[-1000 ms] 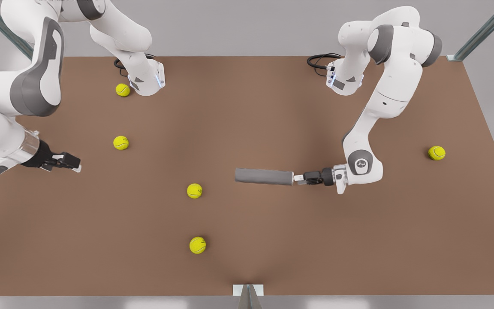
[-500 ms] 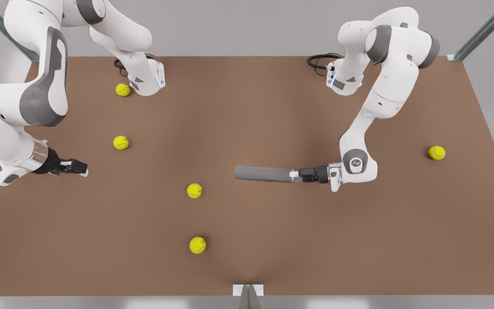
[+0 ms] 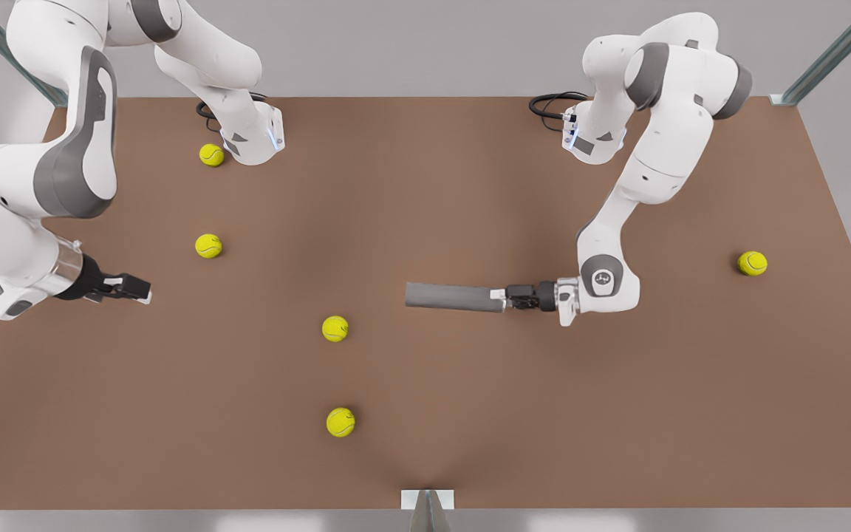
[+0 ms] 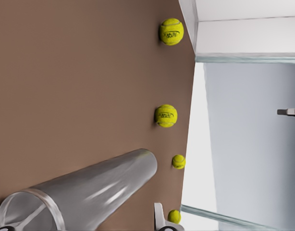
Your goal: Put the tennis tube upright
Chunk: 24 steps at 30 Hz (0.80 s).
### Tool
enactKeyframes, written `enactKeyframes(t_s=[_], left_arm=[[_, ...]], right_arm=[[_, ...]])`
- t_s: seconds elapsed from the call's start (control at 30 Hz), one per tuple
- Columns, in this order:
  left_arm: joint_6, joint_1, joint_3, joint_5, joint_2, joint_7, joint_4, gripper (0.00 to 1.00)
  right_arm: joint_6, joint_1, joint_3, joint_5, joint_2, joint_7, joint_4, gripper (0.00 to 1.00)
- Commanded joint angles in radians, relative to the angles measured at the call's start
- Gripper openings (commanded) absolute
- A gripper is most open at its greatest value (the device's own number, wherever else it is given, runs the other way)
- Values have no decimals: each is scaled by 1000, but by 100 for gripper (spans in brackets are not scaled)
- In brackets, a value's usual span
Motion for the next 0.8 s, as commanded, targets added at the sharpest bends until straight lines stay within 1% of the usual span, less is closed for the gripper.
enactKeyframes(t_s=[0.0,0.03,0.07,0.2,0.43,0.57,0.67,0.77], left_arm=[[0,-2,0,-1,1,0,0,90],[0,-6,0,-1,2,0,0,78],[2,-6,0,-2,3,0,0,72],[0,-6,0,-2,17,2,2,67],[0,-14,-2,-2,17,2,2,50],[0,-14,-2,-2,18,2,2,48],[-2,-14,-2,-2,18,2,2,47],[-5,-14,-2,-2,17,3,2,44]], right_arm=[[-1,0,0,0,0,0,0,100],[1,0,0,-2,0,0,0,100],[1,-1,0,0,0,0,0,100],[1,0,0,-2,0,0,0,100],[1,0,0,-2,0,0,0,100],[1,0,0,-2,0,0,0,100],[1,0,0,-2,0,0,0,100],[1,0,0,-2,0,0,2,100]])
